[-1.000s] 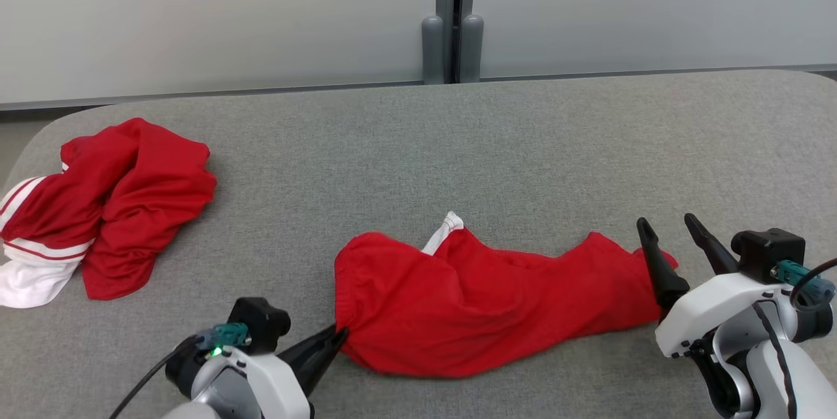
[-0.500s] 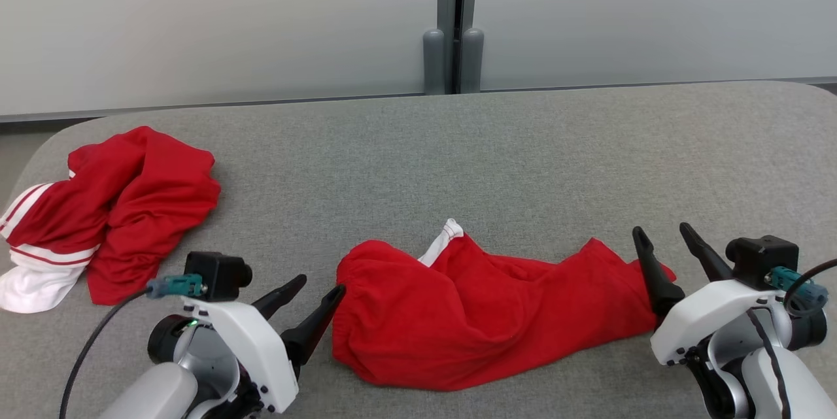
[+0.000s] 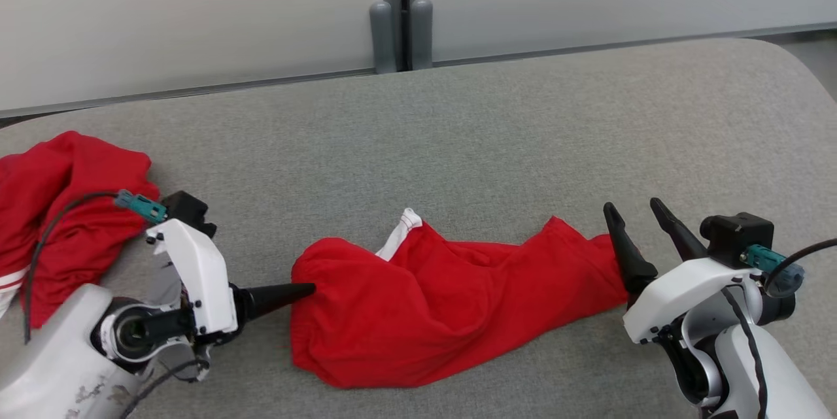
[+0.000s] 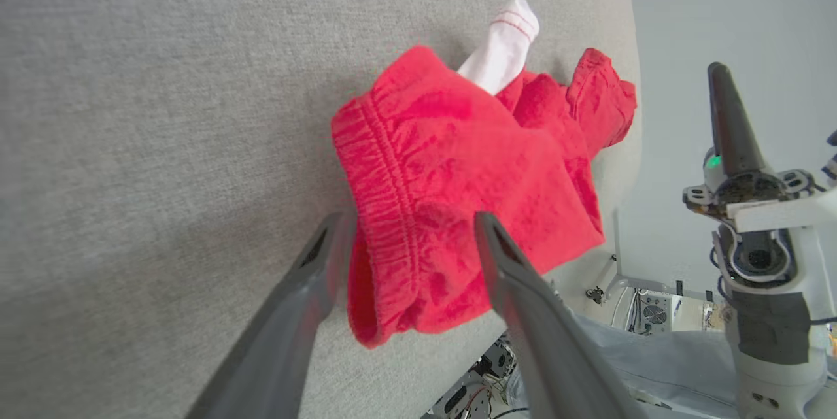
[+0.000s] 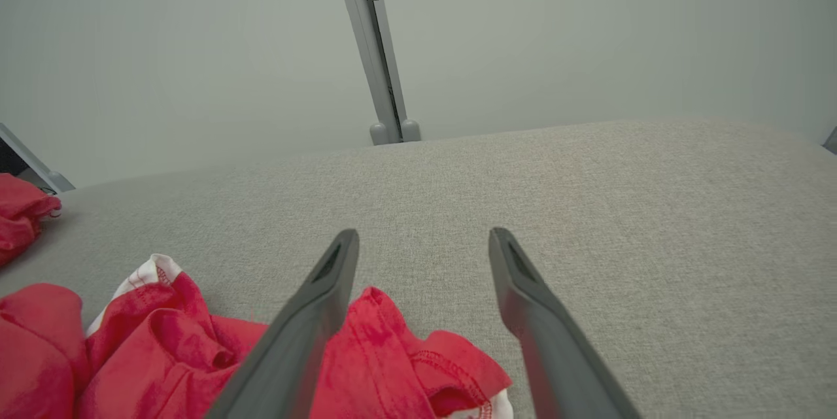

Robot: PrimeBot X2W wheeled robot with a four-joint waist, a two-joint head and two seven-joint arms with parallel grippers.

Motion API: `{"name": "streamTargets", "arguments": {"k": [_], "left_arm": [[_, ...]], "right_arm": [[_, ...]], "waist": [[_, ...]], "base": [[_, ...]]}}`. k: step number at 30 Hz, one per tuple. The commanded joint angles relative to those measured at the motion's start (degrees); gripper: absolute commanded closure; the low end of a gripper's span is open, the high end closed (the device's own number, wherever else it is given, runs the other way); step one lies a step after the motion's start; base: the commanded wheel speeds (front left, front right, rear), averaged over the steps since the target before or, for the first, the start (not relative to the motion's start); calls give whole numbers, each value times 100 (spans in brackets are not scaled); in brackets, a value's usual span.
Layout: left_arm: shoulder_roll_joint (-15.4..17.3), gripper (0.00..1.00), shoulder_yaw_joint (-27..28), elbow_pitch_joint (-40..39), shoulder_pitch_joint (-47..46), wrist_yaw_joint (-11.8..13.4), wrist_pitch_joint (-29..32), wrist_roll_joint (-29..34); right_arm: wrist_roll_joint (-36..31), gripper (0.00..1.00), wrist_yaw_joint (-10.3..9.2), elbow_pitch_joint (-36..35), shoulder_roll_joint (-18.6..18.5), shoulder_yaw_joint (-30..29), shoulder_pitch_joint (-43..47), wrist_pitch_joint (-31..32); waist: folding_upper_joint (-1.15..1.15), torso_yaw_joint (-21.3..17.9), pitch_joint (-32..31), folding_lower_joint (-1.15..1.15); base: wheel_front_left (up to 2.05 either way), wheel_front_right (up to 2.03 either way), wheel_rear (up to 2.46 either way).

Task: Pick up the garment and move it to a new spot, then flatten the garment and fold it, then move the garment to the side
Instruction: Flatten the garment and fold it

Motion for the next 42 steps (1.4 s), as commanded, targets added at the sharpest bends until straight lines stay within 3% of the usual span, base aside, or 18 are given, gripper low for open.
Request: {"name": "streamTargets", "arguments": {"k": [1, 10, 11, 13, 14, 27, 32, 38, 42], "left_arm": [[71, 0, 63, 66, -145, 45, 61, -49], [-36, 0, 245, 702, -455, 125, 592, -555], [-45, 11, 254, 731, -472, 95, 606, -565], [-56, 78, 254, 769, -493, 51, 611, -560], [-54, 100, 235, 779, -499, 19, 606, -528], [82, 100, -45, -18, -145, -167, 608, -280], [526, 100, -333, -1016, 231, -171, 455, 175], [1286, 100, -463, -2205, 1034, -132, -144, 843], [1437, 100, -534, -2508, 1642, 78, -614, 1161]], "right_arm": [[47, 0, 2, 28, -10, -1, -42, -48], [103, 0, 3, 301, 36, 79, -242, -201], [109, 0, 3, 319, 36, 83, -252, -207], [120, 0, 3, 361, 26, 84, -260, -238], [122, 0, 3, 380, 18, 79, -249, -243], [137, 0, 3, 532, -35, 118, -36, -206], [132, 0, 3, 494, -38, 85, 28, -221], [108, 0, 2, 431, -93, -94, 145, -253], [74, 0, 3, 375, -101, -237, 229, -232]], "waist": [[0, -132, 104, 0], [0, -544, 275, 0], [0, -556, 275, 0], [0, -564, 271, 0], [0, -556, 260, 0], [0, 96, -175, 0], [0, 282, -273, 0], [0, 438, -235, 0], [0, 538, -198, 0]], "base": [[0, 0, 0], [0, 0, 0], [0, 0, 0], [0, 0, 0], [0, 0, 0], [0, 0, 0], [0, 0, 0], [0, 0, 0], [0, 0, 0]]}}
